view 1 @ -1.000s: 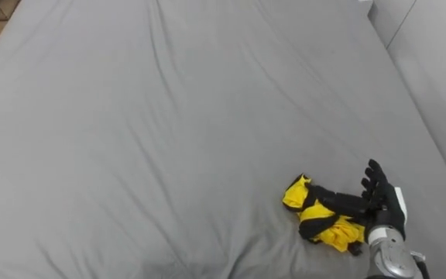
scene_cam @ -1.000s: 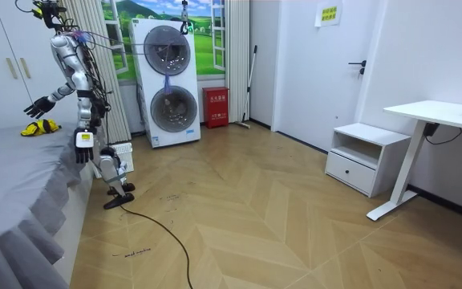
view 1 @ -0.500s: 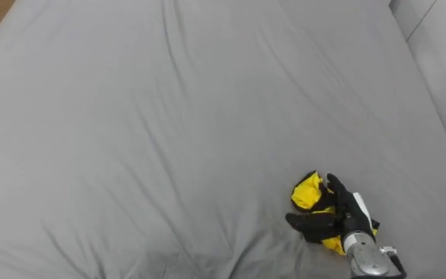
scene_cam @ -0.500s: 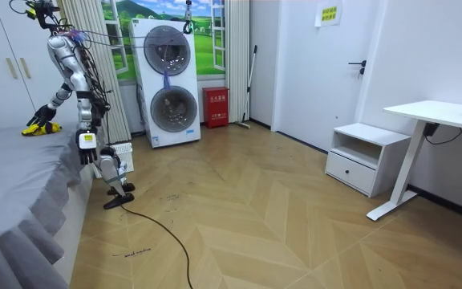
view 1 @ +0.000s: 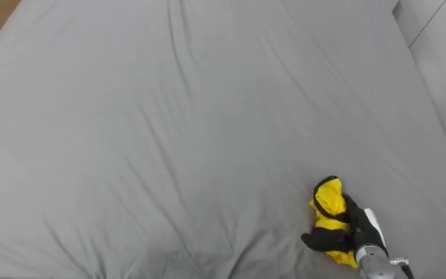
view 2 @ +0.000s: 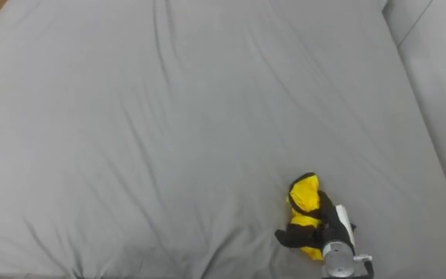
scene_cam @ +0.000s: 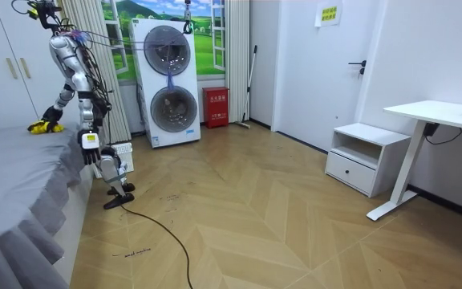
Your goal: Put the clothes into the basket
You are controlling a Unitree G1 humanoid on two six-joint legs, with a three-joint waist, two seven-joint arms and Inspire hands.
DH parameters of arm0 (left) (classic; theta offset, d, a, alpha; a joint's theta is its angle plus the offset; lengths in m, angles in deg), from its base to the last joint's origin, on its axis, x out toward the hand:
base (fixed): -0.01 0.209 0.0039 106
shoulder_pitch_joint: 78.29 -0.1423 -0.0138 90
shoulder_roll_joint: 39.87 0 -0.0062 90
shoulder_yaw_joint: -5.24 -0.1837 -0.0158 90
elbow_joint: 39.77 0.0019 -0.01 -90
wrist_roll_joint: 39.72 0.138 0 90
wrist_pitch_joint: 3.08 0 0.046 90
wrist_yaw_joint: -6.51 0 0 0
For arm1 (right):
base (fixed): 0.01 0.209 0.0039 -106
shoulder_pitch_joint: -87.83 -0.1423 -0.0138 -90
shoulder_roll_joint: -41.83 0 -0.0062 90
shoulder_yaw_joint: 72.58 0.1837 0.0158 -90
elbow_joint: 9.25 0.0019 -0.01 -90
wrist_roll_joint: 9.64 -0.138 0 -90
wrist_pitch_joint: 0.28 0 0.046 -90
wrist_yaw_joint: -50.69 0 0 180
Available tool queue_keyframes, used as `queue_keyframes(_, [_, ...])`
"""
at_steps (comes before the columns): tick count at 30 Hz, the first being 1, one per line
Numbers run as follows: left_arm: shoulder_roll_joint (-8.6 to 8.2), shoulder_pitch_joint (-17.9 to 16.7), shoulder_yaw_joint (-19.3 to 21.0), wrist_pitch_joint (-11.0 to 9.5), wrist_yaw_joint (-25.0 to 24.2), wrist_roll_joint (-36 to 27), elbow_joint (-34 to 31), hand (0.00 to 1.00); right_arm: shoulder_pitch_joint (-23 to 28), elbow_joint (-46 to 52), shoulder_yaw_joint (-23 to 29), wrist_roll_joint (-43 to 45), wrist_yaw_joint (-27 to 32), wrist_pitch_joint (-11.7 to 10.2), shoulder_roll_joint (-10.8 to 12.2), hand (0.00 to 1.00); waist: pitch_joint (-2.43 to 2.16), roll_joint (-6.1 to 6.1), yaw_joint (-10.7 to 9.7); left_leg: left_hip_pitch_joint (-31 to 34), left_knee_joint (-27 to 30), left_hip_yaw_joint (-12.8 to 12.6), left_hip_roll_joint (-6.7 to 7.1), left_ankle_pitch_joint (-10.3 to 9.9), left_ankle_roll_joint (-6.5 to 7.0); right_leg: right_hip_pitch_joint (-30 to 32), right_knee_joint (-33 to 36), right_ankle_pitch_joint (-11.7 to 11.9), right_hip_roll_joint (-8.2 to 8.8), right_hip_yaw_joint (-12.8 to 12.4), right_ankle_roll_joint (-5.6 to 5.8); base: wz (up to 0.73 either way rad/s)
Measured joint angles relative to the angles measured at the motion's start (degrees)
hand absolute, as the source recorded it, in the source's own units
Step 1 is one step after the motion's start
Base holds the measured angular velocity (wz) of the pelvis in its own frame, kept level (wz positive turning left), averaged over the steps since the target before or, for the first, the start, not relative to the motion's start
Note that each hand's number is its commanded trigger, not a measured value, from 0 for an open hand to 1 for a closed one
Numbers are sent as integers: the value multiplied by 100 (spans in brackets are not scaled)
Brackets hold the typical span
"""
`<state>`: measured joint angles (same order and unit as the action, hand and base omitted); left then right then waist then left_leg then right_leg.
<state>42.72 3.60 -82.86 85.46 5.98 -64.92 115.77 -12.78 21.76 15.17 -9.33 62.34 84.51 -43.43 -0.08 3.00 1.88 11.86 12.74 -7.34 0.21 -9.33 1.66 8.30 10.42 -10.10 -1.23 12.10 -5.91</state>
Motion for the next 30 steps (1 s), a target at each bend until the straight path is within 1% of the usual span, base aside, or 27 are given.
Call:
queue_keyframes(1, [1, 12, 19, 13, 0, 9, 12, 0, 5, -95, 101, 7, 33, -1, 0, 25, -3, -4, 1, 22, 0, 0, 3, 0, 1, 17, -9, 4, 1, 0, 7, 0])
queue_keyframes(2, [1, 28, 24, 19, 0, 14, 25, 0, 5, -113, 152, 9, 51, 0, -3, 84, -6, -4, 0, 36, 0, 1, 4, 1, 2, 34, -9, 7, 2, 0, 11, 0])
queue_keyframes(3, [2, 59, 24, 38, 0, 15, 31, 0, -12, -119, 219, -6, 96, 5, -21, 100, -6, -10, 2, 54, -4, 4, 9, 3, 5, 61, -3, 11, 8, 10, 16, 0])
queue_keyframes(5, [9, 86, 30, 76, 0, 16, 44, 0, -17, -164, 351, 0, 130, 4, -47, 100, -11, -25, 1, 60, -14, 8, 15, 3, 5, 77, 7, 14, 15, 15, 21, 0])
queue_keyframes(8, [16, 100, 28, 101, 0, 116, 42, 0, -116, -366, 443, 27, 169, 16, -193, 100, -15, -39, -10, 50, -45, 3, 18, 3, 6, 84, 19, 16, 20, 36, 24, 1])
queue_keyframes(10, [16, 100, 28, 121, 0, 116, 41, 0, -169, -407, 620, 26, 209, 80, -279, 100, -11, -45, -8, 49, -65, -5, 18, 5, 9, 92, 18, 16, 20, 40, 25, 0])
queue_keyframes(12, [17, 100, 27, 121, 0, 125, 36, 0, -172, -407, 649, 21, 228, 163, -327, 100, -9, -48, -6, 46, -89, -31, 16, 12, 20, 104, 18, 16, 20, 39, 25, -5])
queue_keyframes(13, [17, 101, 25, 121, -1, 126, 36, 0, -168, -412, 689, 10, 240, 170, -345, 100, -2, -60, -12, 43, -100, -41, 16, 16, 22, 110, 20, 16, 20, 18, 25, -7])
queue_keyframes(17, [17, 102, 26, 120, 0, 136, 34, 0, -158, -468, 753, 11, 261, 235, -371, 100, 12, -80, -12, 51, -120, -110, 13, 24, 29, 171, 46, 16, 19, -70, 25, -11])
queue_keyframes(23, [35, 105, 12, 107, 1, 111, 37, 0, -115, -472, 755, -33, 263, 279, -371, 100, 28, -63, -101, 53, -156, -153, 12, 26, 32, 201, 46, 20, 19, -108, 32, -3])
queue_keyframes(27, [36, 114, 13, 104, 11, 42, 58, 0, -72, -267, 752, -37, 287, 280, -368, 100, 31, -61, -148, 48, -183, -178, 12, 26, 32, 216, 39, 21, 15, -138, 33, -4])
queue_keyframes(30, [36, 128, 0, 103, 15, 47, 99, 0, 34, -32, 741, -132, 386, 284, -366, 100, 33, -57, -143, -14, -222, -196, 12, 26, 32, 183, 35, 21, 10, -172, 34, -6])
